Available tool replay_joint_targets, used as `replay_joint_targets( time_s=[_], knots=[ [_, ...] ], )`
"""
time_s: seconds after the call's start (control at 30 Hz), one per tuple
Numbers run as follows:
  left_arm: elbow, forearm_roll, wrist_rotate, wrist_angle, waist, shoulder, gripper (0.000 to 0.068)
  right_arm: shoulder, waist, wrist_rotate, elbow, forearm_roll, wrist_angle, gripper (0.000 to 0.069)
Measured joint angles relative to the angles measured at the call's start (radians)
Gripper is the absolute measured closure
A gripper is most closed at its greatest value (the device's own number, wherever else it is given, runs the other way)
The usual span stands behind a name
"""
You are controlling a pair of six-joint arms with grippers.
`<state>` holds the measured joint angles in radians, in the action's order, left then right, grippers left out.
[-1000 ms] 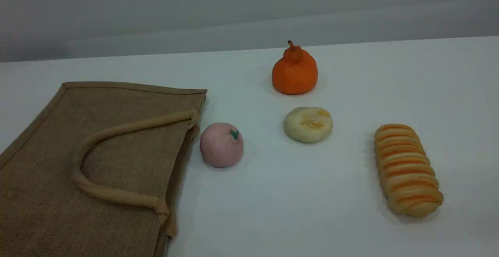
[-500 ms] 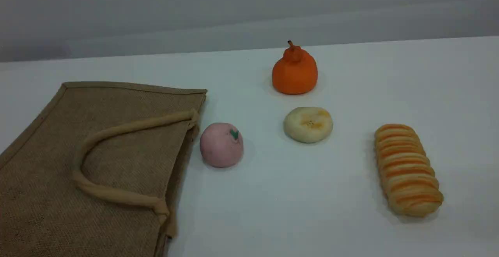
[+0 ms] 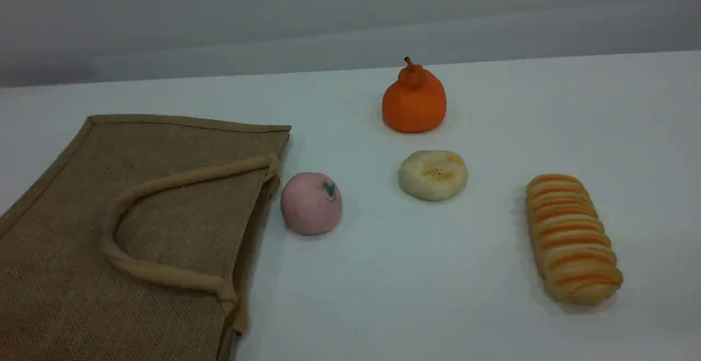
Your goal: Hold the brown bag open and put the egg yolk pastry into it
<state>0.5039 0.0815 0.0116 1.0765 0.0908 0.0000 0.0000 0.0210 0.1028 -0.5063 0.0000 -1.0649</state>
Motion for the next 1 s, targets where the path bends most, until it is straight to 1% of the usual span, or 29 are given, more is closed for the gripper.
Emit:
replay_joint_targets(
  time_s=[0.3,0.4,0.47,0.53,0.63,0.7,0.8,0.9,1.0],
  knots=[
    [0.000,0.000,-0.002,0.000,0.000,0.000,0.0265,0.000,0.000,-0.002,0.000,0.000,0.000,0.0162],
    [0.014,-0.002,0.001,-0.019,0.000,0.011,0.0265,0.000,0.000,-0.042,-0.004,0.021,0.006,0.0162],
    [0.031,-0.001,0.032,-0.043,0.000,0.036,0.0265,0.000,0.000,-0.087,-0.016,0.059,0.025,0.0162],
    [0.058,-0.001,0.074,-0.094,0.000,0.082,0.0265,0.016,0.000,-0.126,-0.032,0.097,0.061,0.0162],
    [0.100,-0.023,0.094,-0.169,0.000,0.177,0.0265,0.100,0.000,-0.176,-0.057,0.167,0.118,0.0162],
    [0.133,-0.031,0.065,-0.205,0.000,0.255,0.0265,0.179,0.000,-0.204,-0.070,0.215,0.158,0.0162],
    [0.190,-0.030,0.040,-0.217,0.000,0.396,0.0265,0.292,0.000,-0.271,-0.071,0.290,0.229,0.0162],
    [0.226,-0.031,0.043,-0.261,0.000,0.531,0.0265,0.405,0.000,-0.364,-0.071,0.379,0.326,0.0162],
    [0.228,-0.031,0.050,-0.316,0.000,0.665,0.0265,0.516,0.000,-0.478,-0.071,0.498,0.402,0.0162]
  ],
)
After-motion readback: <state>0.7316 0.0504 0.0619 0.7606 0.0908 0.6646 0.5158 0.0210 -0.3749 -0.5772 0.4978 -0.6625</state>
